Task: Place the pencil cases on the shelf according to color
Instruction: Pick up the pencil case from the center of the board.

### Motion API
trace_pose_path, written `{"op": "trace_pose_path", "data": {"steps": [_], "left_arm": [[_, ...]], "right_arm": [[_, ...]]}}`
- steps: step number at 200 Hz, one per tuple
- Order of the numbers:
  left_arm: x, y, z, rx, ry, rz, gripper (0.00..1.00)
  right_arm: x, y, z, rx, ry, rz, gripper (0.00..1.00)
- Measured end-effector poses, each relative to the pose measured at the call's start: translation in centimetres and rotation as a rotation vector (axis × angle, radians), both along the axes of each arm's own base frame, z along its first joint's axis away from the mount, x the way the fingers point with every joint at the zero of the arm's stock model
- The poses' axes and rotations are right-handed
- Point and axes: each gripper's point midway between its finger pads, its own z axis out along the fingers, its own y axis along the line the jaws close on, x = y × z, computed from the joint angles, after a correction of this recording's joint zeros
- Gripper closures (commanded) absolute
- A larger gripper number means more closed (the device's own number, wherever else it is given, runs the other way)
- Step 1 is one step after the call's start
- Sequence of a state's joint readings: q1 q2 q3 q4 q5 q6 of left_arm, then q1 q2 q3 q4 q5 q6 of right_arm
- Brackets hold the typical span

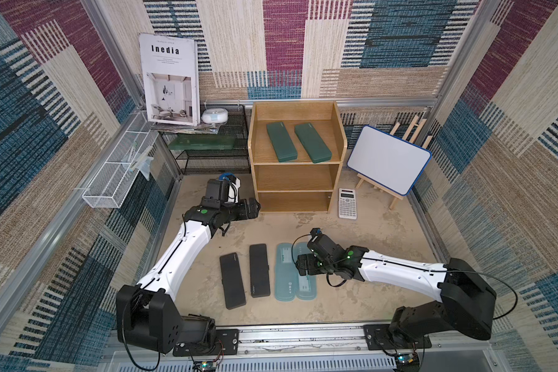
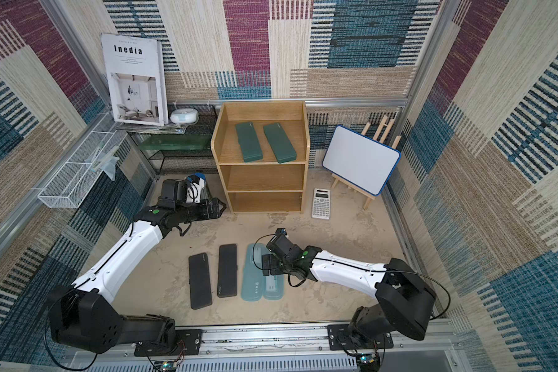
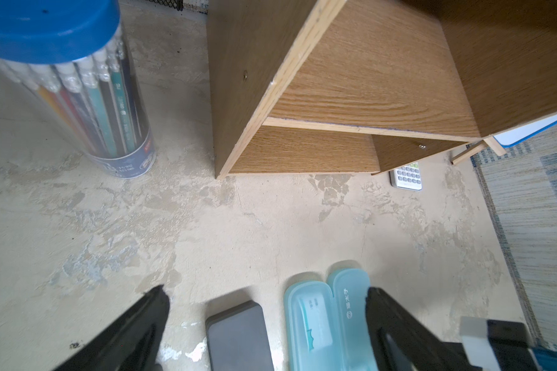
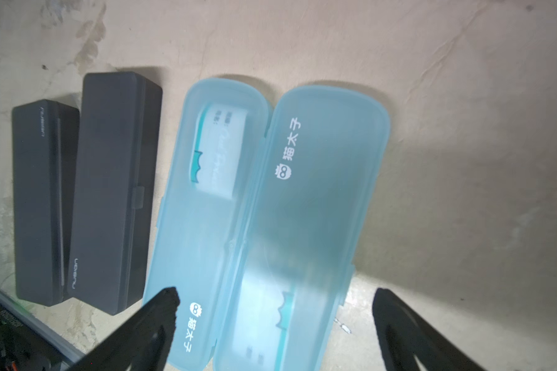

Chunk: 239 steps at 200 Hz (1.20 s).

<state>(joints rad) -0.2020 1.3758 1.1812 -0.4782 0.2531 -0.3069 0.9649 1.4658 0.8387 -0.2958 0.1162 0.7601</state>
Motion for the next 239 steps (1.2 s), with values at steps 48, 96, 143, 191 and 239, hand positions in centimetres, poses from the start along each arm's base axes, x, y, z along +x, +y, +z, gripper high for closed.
{"op": "trace_pose_path", "data": {"steps": [48, 96, 143, 191, 239], "left_arm": [[-0.3, 0.4, -0.1, 0.013, -0.001, 0.014, 0.01], [-0.5, 0.4, -0.2, 0.015, 0.008, 0.013, 0.01], [-0.5, 0.4, -0.3, 0.016, 0.01, 0.014, 0.01], [-0.5, 0.4, -0.3, 0.016, 0.012, 0.014, 0.01], [-0.5, 0.5, -0.2, 0.018, 0.011, 0.016, 0.01]], "right_arm": [[-0.1, 0.1, -2.3, -0.091, 0.046, -0.006, 0.0], [-0.7, -1.4, -4.4, -0.168, 0.09, -0.041, 0.01], [-0.7, -2.6, -4.4, -0.189, 0.073, -0.086, 0.01], [-1.2, -5.0, -3.9, -0.238, 0.053, -0.118, 0.01], [-1.3, -4.5, -1.7, -0.174, 0.04, -0.112, 0.01]]}}
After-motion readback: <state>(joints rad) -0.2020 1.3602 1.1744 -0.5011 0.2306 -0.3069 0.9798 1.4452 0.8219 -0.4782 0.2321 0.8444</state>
